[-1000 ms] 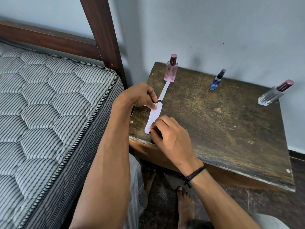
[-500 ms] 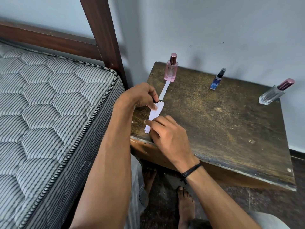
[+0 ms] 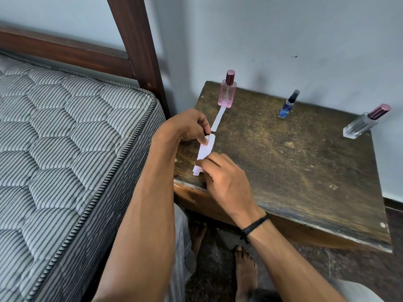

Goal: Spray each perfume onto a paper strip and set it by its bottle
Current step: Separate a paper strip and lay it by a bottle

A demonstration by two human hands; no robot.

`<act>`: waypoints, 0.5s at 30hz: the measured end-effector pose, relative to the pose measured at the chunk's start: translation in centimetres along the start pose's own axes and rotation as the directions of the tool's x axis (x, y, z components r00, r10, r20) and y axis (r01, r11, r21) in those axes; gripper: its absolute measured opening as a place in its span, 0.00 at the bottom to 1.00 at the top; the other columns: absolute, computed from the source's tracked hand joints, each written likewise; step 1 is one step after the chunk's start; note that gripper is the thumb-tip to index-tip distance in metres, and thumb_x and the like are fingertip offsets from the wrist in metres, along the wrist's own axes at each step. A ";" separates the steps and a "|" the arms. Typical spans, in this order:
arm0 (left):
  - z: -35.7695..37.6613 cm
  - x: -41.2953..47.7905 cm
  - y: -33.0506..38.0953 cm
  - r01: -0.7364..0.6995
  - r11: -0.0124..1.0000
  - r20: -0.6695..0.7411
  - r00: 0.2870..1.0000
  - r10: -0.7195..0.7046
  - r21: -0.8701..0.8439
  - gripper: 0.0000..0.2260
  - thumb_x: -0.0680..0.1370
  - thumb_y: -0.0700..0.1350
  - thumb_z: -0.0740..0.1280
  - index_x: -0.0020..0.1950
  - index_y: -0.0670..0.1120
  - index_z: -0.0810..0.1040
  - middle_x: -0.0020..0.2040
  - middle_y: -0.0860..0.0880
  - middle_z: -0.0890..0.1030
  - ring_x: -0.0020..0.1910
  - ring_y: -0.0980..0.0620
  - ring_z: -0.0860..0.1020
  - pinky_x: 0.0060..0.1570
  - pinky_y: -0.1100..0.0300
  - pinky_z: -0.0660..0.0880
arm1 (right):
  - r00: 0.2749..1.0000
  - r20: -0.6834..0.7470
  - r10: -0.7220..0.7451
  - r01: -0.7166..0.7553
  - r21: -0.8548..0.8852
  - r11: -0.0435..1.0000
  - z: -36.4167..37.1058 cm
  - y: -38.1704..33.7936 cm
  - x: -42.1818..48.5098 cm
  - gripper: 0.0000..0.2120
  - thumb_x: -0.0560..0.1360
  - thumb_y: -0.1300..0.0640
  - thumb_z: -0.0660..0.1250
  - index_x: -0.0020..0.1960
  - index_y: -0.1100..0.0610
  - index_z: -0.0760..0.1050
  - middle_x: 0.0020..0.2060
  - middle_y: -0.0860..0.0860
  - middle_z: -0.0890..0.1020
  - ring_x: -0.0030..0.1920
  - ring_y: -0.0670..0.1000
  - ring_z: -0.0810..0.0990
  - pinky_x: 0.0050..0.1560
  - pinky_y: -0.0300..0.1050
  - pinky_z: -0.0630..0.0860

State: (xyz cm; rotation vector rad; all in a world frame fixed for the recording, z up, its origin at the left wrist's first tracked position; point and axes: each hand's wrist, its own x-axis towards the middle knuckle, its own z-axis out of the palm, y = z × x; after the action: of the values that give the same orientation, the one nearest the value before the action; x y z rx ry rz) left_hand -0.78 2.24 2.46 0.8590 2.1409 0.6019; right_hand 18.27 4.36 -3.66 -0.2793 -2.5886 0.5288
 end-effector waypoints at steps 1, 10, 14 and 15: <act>0.0 0.0 0.0 0.002 1.000 -0.001 1.000 -0.002 -0.002 0.12 0.70 0.34 0.78 0.42 0.48 0.79 0.36 0.52 0.77 0.35 0.55 0.73 0.39 0.60 0.69 | 1.000 0.000 -0.003 0.003 0.001 1.000 -0.1 0.0 0.0 0.12 0.72 0.71 0.74 0.52 0.59 0.83 0.46 0.51 0.81 0.45 0.53 0.77 0.34 0.50 0.78; 0.0 -0.2 0.0 0.011 1.000 -0.005 1.000 -0.011 -0.016 0.12 0.70 0.34 0.78 0.42 0.48 0.79 0.36 0.52 0.78 0.36 0.54 0.74 0.40 0.60 0.70 | 0.999 0.022 -0.047 0.046 0.017 0.999 -0.7 0.9 0.3 0.12 0.73 0.72 0.73 0.55 0.62 0.83 0.46 0.53 0.79 0.45 0.55 0.77 0.41 0.51 0.79; 0.0 -0.2 0.1 0.014 1.000 -0.008 1.000 -0.014 -0.016 0.12 0.70 0.35 0.79 0.43 0.48 0.80 0.36 0.52 0.78 0.37 0.55 0.74 0.42 0.60 0.70 | 0.998 0.040 -0.046 0.045 0.025 0.999 -0.3 1.0 0.2 0.10 0.76 0.70 0.72 0.56 0.63 0.83 0.47 0.54 0.79 0.46 0.55 0.77 0.41 0.52 0.80; 0.0 -0.2 0.1 0.014 1.000 -0.009 1.000 -0.015 -0.015 0.12 0.70 0.35 0.79 0.43 0.48 0.80 0.36 0.52 0.78 0.37 0.55 0.74 0.43 0.59 0.70 | 0.998 0.045 -0.045 0.043 0.028 0.999 -0.2 1.1 0.1 0.09 0.76 0.70 0.72 0.55 0.63 0.83 0.47 0.54 0.79 0.46 0.55 0.76 0.41 0.52 0.79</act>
State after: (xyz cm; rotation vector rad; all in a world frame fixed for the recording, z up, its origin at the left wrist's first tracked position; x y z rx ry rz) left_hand -0.66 2.16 2.64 0.8333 2.1464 0.6153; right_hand 18.38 5.43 -3.84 -0.2028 -2.6235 0.5603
